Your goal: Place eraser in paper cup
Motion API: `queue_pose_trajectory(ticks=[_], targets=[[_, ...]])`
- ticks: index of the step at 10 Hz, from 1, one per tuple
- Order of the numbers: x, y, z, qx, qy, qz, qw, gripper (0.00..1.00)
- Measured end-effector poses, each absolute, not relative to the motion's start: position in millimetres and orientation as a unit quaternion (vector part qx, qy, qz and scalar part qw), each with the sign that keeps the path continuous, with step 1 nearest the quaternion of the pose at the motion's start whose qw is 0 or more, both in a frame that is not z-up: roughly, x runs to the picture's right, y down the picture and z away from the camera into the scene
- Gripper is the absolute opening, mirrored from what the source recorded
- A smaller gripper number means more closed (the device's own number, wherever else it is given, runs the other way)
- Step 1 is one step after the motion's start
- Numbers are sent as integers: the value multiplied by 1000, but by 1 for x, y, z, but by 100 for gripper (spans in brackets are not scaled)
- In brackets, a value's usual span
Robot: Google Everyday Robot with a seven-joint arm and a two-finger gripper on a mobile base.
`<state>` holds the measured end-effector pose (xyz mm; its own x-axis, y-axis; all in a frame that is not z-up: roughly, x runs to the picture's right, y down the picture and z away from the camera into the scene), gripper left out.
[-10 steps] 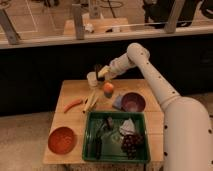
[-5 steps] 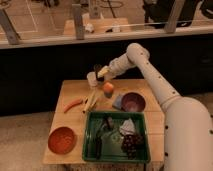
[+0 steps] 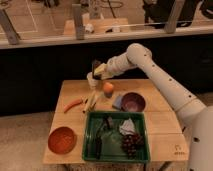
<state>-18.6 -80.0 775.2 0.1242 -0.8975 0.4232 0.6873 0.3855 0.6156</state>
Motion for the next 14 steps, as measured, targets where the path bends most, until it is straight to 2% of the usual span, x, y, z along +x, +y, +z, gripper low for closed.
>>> queue_pose_trajectory(ticks=[2,6,9,11,14], targets=[[-22,-74,762,135,-382,-519,753,0],[-25,-72,762,136,-389,-506,758,0],[-31,-67,771,124,-428,-401,800,0],[-30,-73,772,97,-435,-295,845,0],[-29,-77,773,77,-437,-215,870,0]])
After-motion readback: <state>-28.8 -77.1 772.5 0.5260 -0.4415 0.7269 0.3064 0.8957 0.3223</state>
